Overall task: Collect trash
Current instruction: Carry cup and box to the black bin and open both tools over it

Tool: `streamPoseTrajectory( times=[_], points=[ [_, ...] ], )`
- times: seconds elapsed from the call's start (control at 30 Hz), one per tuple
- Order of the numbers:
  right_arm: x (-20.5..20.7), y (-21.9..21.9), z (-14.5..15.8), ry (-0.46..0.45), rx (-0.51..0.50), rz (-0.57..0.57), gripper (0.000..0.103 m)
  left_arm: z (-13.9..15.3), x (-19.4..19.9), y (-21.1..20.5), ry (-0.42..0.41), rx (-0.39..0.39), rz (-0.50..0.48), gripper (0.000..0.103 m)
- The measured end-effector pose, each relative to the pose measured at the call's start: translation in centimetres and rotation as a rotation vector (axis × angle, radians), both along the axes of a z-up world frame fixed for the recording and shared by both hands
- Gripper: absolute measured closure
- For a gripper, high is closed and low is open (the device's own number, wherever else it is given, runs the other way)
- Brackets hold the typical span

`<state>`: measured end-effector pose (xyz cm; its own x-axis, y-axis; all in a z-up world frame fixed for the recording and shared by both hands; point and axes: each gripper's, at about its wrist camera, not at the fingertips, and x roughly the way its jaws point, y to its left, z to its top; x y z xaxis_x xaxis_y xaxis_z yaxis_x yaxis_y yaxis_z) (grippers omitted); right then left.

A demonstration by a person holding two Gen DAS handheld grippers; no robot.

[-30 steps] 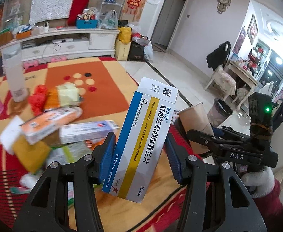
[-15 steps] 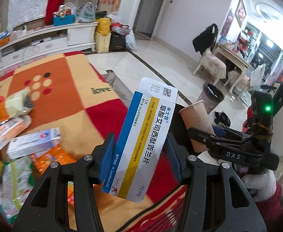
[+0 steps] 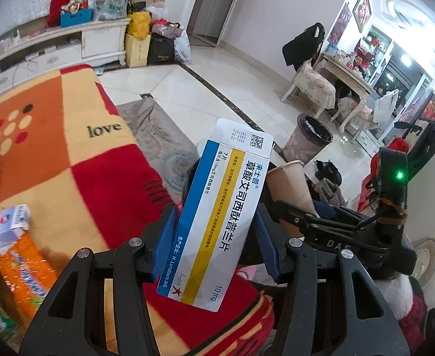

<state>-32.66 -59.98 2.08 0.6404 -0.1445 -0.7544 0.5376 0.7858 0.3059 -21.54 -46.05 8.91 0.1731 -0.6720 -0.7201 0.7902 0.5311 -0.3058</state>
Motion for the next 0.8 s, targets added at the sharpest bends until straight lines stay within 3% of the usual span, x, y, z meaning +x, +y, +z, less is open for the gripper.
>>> streamPoseTrajectory(
  times=[0.53,0.8],
  points=[
    [0.5,-1.8,-2.3,0.034,0.025,-0.071,0.034,-2.1,2.1,-3.9,0.097,-0.018,0.017,0.052],
    [0.8,-2.4,-2.6,0.033,0.037,-0.096,0.034,-3.0,3.0,-4.4,0.161,-0.047,0.035,0.047]
  ],
)
